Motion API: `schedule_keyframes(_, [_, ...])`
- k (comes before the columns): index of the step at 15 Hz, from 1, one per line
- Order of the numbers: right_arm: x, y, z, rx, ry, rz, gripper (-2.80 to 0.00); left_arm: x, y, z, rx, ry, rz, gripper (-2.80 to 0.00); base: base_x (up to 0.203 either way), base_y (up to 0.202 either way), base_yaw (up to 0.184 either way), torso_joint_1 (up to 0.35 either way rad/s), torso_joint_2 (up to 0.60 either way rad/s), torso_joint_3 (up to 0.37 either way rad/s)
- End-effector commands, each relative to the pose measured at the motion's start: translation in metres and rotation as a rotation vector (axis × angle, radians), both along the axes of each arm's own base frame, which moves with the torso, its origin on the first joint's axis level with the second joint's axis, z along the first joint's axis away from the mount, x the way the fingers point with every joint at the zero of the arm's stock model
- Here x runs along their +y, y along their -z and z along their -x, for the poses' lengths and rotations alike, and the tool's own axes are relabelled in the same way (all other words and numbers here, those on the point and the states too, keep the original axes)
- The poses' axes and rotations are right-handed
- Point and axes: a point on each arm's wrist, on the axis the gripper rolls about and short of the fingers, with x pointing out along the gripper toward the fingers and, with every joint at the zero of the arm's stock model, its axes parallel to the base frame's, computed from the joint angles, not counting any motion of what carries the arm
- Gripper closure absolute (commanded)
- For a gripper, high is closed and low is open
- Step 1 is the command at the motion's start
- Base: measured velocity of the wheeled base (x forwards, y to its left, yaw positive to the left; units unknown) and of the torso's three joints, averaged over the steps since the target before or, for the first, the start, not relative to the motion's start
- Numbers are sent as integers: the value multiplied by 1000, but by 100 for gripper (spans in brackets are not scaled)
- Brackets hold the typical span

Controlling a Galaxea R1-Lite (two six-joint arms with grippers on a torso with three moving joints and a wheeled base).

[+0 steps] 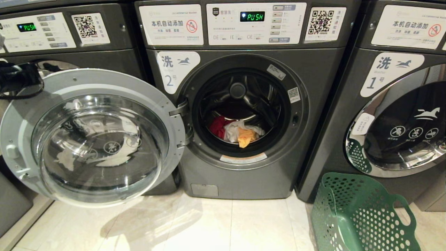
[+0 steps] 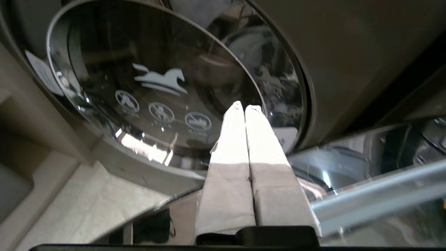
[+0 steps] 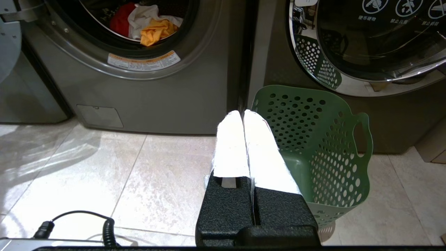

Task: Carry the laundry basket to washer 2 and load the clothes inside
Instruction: Close the washing machine door with the left hand

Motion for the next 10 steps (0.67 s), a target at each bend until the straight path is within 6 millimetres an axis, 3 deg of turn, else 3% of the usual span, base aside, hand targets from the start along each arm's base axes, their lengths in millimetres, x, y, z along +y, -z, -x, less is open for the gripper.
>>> schedule_keyframes(1, [0, 0, 0, 2, -1, 1, 0, -8, -7, 15, 61, 13, 30, 0, 0, 0, 0, 0, 0, 0])
schedule_keyframes(6, [0, 0, 0, 1, -1, 7, 0, -38, -27, 53, 166, 92, 87, 0, 0, 0, 0, 0, 0, 0])
schedule_keyframes(10, [0, 0, 0, 1, -1, 9, 0, -101, -59, 113, 242, 277, 139, 0, 0, 0, 0, 0, 0, 0])
